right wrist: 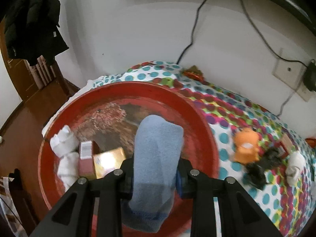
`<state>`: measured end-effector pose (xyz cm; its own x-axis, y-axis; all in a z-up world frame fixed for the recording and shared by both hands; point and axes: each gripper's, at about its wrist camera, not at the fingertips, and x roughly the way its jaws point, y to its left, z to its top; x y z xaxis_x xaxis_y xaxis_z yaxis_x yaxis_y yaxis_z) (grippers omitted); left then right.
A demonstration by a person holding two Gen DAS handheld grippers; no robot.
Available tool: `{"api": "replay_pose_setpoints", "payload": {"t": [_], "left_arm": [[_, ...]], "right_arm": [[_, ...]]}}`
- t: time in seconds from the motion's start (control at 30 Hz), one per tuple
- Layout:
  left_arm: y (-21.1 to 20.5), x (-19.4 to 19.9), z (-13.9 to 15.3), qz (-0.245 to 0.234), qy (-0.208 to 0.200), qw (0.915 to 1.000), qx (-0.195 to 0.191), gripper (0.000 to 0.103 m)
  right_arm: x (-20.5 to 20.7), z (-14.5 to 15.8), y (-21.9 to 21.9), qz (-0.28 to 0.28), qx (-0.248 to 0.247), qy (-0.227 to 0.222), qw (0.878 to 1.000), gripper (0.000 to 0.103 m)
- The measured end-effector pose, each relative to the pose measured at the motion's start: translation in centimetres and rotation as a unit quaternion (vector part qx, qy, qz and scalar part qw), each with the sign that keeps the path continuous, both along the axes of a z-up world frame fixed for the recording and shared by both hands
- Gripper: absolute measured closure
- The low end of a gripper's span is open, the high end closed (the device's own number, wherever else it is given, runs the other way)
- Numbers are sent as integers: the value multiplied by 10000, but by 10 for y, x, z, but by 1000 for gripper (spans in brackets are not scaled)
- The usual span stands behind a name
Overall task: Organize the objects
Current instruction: 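Carry the light blue sock onto the red tray and open the right gripper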
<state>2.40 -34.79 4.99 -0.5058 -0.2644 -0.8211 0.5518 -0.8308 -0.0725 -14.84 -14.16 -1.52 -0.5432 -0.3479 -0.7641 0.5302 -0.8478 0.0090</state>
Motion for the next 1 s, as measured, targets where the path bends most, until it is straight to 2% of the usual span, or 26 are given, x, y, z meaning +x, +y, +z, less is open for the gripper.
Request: {"api": "replay_pose_setpoints", "payload": {"t": [0.3, 0.6, 0.77, 1.0], "left_arm": [[-9, 0, -6, 89, -64, 9999, 131, 9], [-7, -5, -14, 55, -194, 9996, 185, 9], [0, -8, -15, -23, -221, 9997, 118, 9], [13, -13, -15, -185, -254, 9995, 56, 9]], "right_arm": [[-23, -23, -39, 95, 261, -289, 9992, 74], [-26, -37, -49, 128, 559, -311, 9979, 66], [-14, -27, -38, 137, 415, -243, 9988, 49], [9, -3, 1, 81, 124, -160, 9998, 44]]}}
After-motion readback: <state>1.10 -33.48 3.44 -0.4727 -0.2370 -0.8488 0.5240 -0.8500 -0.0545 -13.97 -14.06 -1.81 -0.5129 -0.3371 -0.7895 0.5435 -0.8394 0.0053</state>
